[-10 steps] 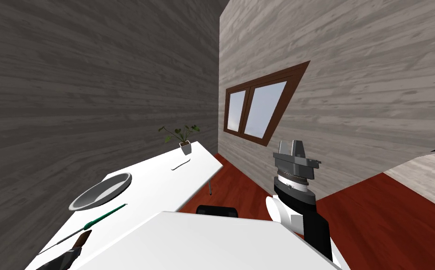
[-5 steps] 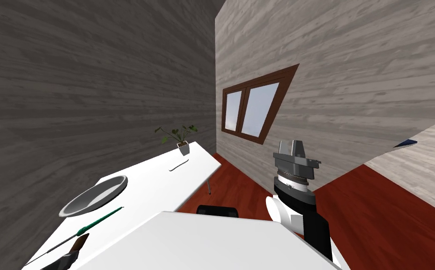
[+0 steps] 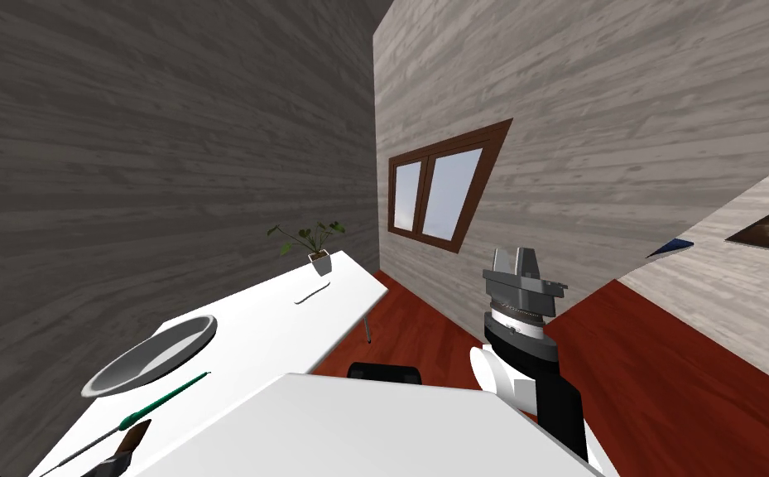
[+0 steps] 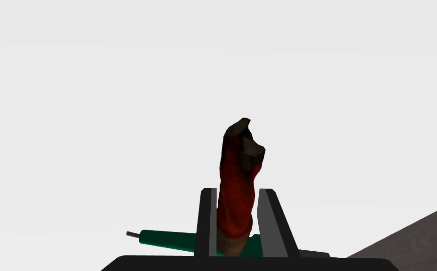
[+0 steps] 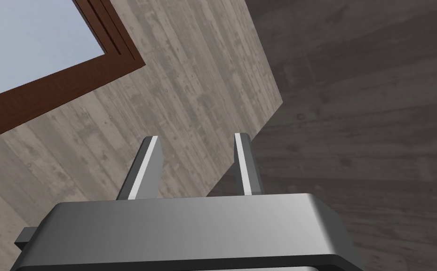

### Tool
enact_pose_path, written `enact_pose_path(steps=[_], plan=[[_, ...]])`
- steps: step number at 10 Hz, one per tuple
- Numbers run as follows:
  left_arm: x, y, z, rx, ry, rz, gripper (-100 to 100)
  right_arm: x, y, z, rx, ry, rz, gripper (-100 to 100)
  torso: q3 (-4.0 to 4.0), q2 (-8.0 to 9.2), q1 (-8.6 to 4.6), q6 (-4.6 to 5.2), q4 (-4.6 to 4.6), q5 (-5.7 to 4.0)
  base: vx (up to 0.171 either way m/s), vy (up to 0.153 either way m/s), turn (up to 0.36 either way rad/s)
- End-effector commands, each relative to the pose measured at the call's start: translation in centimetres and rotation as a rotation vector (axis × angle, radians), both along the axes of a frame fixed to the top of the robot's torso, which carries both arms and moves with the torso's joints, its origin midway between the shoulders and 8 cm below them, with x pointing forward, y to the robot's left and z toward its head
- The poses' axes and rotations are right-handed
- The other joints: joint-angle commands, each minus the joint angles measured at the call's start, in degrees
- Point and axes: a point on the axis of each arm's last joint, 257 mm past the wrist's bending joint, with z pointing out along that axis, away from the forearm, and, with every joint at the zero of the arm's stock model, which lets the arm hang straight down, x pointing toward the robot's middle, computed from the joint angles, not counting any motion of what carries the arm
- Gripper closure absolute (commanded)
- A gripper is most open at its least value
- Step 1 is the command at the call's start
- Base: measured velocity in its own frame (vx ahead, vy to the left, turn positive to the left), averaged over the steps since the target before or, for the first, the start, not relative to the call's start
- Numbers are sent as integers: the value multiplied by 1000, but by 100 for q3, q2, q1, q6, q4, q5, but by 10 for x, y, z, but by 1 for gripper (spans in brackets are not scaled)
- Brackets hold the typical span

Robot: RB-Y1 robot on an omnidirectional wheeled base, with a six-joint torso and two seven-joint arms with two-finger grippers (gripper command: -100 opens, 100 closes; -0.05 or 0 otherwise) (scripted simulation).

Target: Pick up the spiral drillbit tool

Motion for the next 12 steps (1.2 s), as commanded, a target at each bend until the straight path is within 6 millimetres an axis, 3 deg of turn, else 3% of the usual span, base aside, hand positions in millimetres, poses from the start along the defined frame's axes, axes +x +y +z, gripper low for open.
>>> enact_pose_path(steps=[1,6,7,11,12], plan=[[-18,-2,-3,-9,-11,49,100,0,0,0,0,0,0,0,0,0,0,0,0,0,-33,-14,-264],[-12,-3,-2,-13,-9,23,100,0,0,0,0,0,0,0,-2,-6,5,6,1,11,-12,-3,-27],[-31,-4,-3,-19,-21,80,100,0,0,0,0,0,0,0,-3,-7,5,8,1,10,-36,-17,-289],[-27,-4,-2,-20,-16,56,100,0,0,0,0,0,0,0,-2,-7,9,8,3,16,-15,-4,-26],[-48,-4,-3,-25,-28,121,100,0,0,0,0,0,0,0,-4,-10,9,10,2,16,-26,-12,-285]])
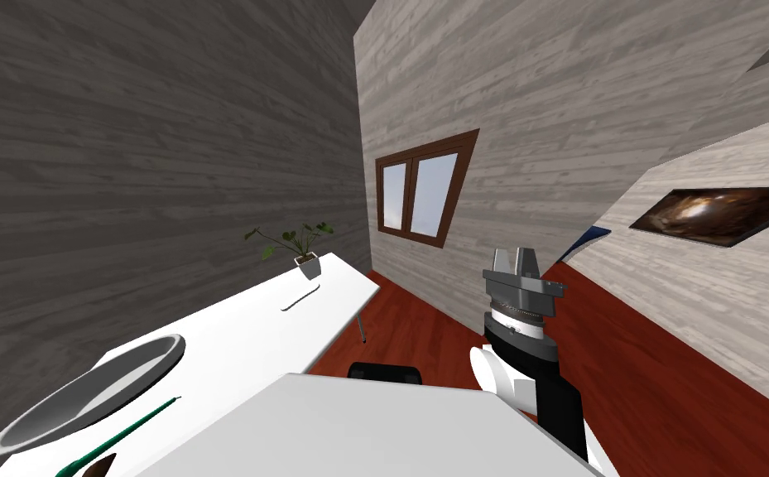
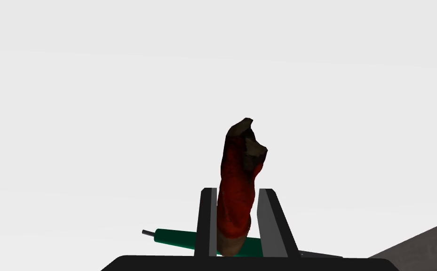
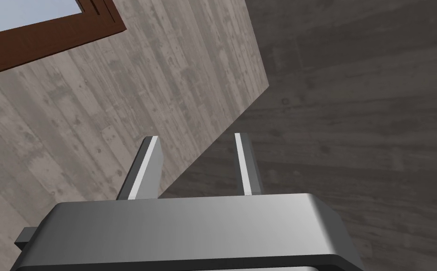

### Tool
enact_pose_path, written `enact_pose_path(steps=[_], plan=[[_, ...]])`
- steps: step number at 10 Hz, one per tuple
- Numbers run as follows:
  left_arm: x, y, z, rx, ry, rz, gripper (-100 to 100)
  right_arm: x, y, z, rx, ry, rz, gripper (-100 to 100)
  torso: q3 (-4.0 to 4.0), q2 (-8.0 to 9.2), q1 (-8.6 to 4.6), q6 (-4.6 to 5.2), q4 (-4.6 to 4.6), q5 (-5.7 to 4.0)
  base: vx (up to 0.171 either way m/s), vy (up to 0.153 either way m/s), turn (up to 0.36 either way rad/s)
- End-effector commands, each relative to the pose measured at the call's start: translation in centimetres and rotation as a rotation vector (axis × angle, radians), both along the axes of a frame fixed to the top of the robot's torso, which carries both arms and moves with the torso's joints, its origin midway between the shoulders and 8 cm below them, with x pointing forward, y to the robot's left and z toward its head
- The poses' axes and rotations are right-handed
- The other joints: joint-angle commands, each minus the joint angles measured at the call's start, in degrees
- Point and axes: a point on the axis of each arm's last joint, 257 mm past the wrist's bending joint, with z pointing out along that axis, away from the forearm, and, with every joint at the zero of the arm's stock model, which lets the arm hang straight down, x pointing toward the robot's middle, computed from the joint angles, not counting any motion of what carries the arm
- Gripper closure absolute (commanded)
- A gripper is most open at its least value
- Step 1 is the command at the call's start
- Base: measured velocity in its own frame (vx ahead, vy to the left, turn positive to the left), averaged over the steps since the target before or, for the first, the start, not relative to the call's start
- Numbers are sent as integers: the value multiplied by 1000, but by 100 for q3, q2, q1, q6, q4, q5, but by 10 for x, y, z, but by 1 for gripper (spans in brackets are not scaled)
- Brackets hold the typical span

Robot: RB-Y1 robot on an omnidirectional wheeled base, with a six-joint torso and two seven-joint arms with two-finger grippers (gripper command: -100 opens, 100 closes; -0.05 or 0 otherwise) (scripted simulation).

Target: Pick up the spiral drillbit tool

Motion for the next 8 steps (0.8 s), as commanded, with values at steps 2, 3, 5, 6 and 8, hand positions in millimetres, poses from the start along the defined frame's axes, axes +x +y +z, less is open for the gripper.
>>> enact_pose_path(steps=[2,3,5,6,8], plan=[[-3,2,1,-2,-17,30,100,0,0,0,0,0,0,0,2,2,0,-7,1,0,-26,-7,-67],[-4,1,1,-7,-13,28,100,0,0,0,0,0,0,0,0,1,0,-15,-1,1,-6,-6,29],[-27,0,1,-5,-9,70,100,0,0,0,0,0,0,0,-3,-5,1,-12,-2,1,-11,-11,-141],[-23,3,3,-2,-19,75,100,0,0,0,0,0,0,0,0,-1,-3,0,0,-1,-38,-12,-156],[-23,2,3,-9,-12,71,100,0,0,0,0,0,0,0,1,3,-1,-17,-1,-1,-13,-2,23]])
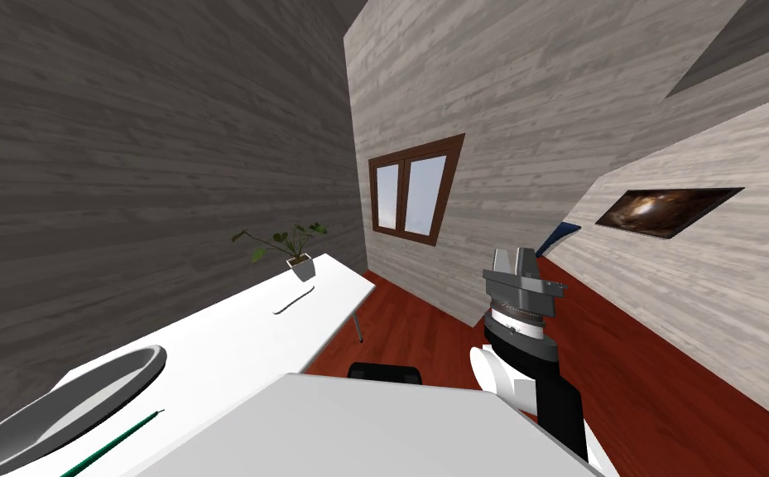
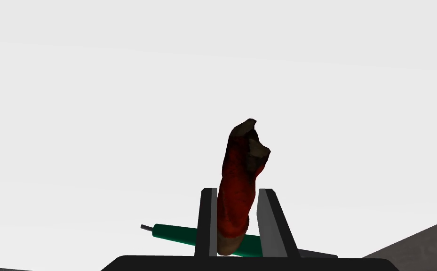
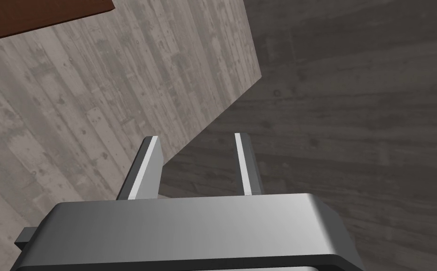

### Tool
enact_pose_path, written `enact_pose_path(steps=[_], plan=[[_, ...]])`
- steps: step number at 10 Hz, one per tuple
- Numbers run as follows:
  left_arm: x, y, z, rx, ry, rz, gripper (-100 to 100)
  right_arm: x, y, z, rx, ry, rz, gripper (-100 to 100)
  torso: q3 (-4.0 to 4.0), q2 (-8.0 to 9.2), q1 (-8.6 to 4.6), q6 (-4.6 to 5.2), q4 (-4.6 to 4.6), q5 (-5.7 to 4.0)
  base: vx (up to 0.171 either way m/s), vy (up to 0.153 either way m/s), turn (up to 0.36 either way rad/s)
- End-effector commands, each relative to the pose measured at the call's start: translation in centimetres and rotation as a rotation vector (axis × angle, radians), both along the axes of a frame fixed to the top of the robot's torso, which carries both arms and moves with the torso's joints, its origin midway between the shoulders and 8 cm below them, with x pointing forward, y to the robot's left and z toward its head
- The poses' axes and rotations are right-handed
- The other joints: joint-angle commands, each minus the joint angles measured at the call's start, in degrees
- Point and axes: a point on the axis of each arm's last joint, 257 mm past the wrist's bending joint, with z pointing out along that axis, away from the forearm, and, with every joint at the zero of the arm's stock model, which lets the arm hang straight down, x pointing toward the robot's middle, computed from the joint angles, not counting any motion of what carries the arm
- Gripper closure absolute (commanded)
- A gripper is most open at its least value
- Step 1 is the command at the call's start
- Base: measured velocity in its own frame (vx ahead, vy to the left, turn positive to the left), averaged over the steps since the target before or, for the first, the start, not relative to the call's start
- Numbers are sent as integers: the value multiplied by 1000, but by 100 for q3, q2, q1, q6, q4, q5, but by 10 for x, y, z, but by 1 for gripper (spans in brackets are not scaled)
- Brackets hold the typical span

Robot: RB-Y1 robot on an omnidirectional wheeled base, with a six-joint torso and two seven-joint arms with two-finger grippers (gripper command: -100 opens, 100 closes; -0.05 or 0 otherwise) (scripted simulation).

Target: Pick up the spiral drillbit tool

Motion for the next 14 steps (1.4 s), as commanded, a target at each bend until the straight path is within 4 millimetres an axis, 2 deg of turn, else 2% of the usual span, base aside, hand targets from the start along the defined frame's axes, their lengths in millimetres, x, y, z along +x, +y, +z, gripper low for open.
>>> enact_pose_path(steps=[1,2,3,7,8,9,12,13,14], plan=[[-2,-2,-1,2,17,-25,100,0,0,0,0,0,0,0,0,0,0,0,0,0,0,0,0],[-27,-1,1,0,10,46,100,0,0,0,0,0,0,0,-2,-4,1,2,-1,0,-26,-15,-254],[-21,4,5,7,-2,50,100,0,0,0,0,0,0,0,1,2,-4,11,1,-4,-40,-11,-161],[-25,0,2,4,27,14,100,0,0,0,0,0,0,0,-3,-5,-1,0,-1,-2,-4,-4,8],[-51,1,6,6,24,84,100,0,0,0,0,0,0,0,-5,-8,0,3,-2,-2,-28,-21,-278],[-47,6,9,15,19,79,100,0,0,0,0,0,0,0,0,2,-5,8,0,-4,-38,-15,-148],[-50,3,7,10,41,62,100,0,0,0,0,0,0,0,-2,-3,-3,-2,-2,-3,-7,-2,12],[-78,4,13,16,41,131,100,0,0,0,0,0,0,0,-5,-7,-2,1,-3,-4,-21,-20,-237],[-74,9,16,23,32,136,100,0,0,0,0,0,0,0,-2,-1,-8,8,-1,-8,-36,-20,-183]])
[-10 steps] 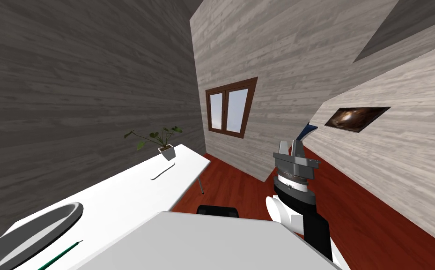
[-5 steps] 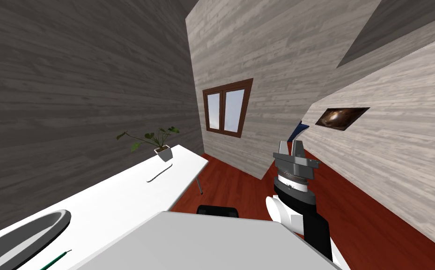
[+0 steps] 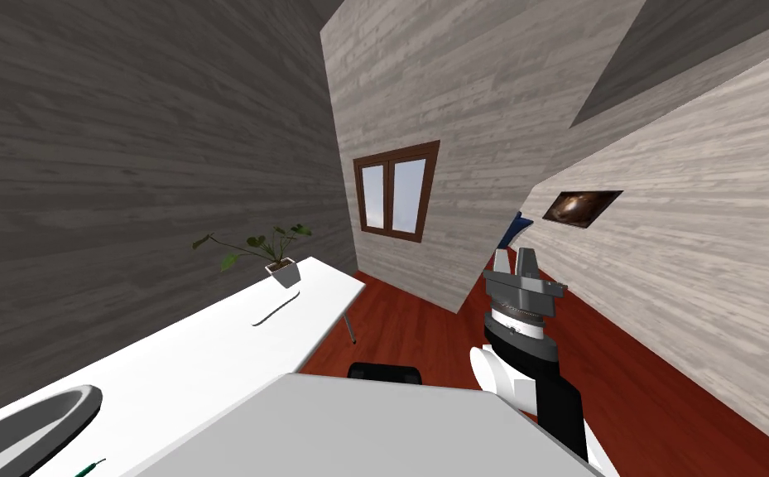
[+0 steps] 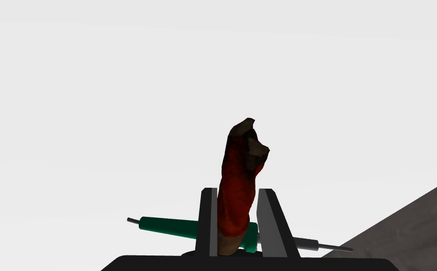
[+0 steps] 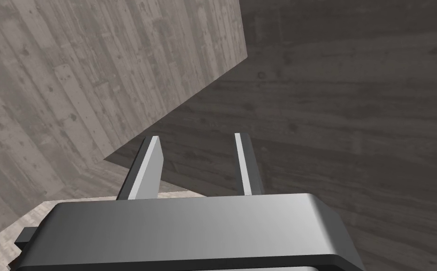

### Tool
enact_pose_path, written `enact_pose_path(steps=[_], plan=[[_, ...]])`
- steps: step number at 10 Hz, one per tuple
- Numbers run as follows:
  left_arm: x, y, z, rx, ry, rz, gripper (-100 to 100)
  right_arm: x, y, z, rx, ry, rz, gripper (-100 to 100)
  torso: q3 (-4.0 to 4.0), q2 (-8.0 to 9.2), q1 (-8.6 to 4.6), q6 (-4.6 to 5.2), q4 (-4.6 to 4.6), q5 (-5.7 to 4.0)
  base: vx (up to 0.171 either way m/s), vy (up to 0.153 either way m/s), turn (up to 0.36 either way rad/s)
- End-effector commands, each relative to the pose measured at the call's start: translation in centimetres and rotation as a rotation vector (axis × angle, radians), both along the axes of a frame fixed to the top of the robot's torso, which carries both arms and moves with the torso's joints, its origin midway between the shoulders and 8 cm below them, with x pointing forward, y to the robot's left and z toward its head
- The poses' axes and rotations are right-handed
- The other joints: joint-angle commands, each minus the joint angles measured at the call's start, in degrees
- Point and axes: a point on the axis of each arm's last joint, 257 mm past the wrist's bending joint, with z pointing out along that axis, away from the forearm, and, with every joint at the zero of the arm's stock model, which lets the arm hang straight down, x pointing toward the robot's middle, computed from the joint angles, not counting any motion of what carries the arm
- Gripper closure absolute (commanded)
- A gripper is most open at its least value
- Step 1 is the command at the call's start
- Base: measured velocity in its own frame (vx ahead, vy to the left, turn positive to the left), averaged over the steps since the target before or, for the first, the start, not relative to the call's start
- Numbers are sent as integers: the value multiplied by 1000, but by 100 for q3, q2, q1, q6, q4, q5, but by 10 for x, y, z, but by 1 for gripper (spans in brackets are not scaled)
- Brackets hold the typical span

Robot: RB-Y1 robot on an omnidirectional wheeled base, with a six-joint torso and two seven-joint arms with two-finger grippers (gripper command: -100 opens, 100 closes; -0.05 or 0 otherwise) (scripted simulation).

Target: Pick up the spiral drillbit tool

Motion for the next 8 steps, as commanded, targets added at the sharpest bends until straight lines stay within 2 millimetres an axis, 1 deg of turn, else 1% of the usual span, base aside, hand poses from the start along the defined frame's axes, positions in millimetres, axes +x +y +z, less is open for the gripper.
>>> enact_pose_path(steps=[1,3,4,5,8], plan=[[-4,2,3,0,2,12,100,0,0,0,0,0,0,0,0,0,0,0,0,0,-21,-8,-9],[-7,0,2,-2,23,-9,100,0,0,0,0,0,0,0,-3,-5,4,-8,-2,3,-2,-1,19],[-36,1,9,8,23,63,100,0,0,0,0,0,0,0,-6,-10,5,-4,-3,3,-22,-22,-236],[-33,6,12,17,17,67,100,0,0,0,0,0,0,0,-3,-2,-3,-1,-3,-5,-34,-18,-171],[-37,3,10,11,44,50,100,0,0,0,0,0,0,0,-4,-7,3,-8,-3,2,-7,-4,6]])
